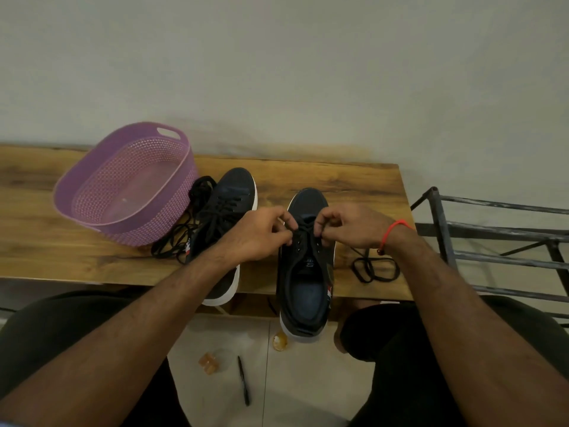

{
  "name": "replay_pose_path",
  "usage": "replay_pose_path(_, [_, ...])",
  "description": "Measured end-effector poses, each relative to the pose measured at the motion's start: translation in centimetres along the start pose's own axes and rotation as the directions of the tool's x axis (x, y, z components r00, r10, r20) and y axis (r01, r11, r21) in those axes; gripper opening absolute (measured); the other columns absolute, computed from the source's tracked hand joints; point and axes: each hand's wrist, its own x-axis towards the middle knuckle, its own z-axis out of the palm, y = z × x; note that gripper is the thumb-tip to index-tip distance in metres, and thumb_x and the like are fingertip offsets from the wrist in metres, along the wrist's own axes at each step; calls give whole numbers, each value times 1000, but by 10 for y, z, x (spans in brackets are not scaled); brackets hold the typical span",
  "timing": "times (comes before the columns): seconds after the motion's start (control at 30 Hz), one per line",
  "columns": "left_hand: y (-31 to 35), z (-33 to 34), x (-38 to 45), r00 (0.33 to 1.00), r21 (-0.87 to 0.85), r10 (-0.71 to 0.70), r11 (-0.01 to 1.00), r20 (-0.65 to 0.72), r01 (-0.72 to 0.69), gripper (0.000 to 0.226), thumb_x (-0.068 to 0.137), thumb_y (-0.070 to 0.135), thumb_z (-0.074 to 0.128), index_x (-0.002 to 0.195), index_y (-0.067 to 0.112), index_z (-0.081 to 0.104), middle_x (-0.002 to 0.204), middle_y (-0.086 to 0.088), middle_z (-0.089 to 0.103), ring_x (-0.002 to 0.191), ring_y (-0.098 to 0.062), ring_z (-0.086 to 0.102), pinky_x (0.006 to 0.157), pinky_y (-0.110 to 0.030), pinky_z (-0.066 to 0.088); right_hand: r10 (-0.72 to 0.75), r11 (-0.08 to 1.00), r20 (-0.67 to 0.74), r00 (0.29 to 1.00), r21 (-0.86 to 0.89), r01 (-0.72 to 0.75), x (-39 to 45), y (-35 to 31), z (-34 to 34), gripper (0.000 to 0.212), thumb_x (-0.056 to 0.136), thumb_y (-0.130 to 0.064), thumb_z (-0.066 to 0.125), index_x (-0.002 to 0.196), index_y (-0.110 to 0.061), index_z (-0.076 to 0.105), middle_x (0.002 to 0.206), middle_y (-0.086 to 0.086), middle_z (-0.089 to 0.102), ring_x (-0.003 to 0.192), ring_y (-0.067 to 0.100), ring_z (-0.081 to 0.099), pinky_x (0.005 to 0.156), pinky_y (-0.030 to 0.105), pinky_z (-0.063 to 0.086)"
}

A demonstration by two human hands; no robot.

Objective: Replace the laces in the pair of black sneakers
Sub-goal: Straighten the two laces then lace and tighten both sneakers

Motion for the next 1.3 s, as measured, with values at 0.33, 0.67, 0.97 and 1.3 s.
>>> replay_pose_path(0.33, [23,-26,-29,981,-538,-79,827,179,164,28,100,15,49,107,15,77,104,-5,77,96,-17,69,73,-32,39,51,925,-68,996,380,-21,-35,-17,-23,31,94,-45,59,91,-21,77,88,1,77,92,15,66,95,44,42])
replay_pose_path(0.67, [91,-79,-73,989,-849,34,518,142,104,36,102,27,44,121,12,71,121,-6,74,105,-22,72,70,-31,43,32,685,-287,957,704,188,-93,-83,-74,42,95,-54,53,92,-18,73,88,1,73,85,17,66,89,43,38])
replay_pose_path(0.97, [183,-150,-107,984,-883,166,448,-69,-137,40,99,24,46,134,16,63,129,0,71,120,-22,67,79,-30,44,-107,613,-487,867,654,444,-151,-152,-146,35,98,-33,47,111,-14,73,107,3,75,98,17,66,101,46,41])
replay_pose_path(1.3, [254,-191,-120,949,-821,195,478,-248,-312,34,96,10,64,128,18,67,120,8,74,110,-18,72,73,-24,51,-191,703,-640,745,441,559,-167,-189,-180,26,88,-28,72,112,-18,74,107,-2,76,103,19,70,97,43,41])
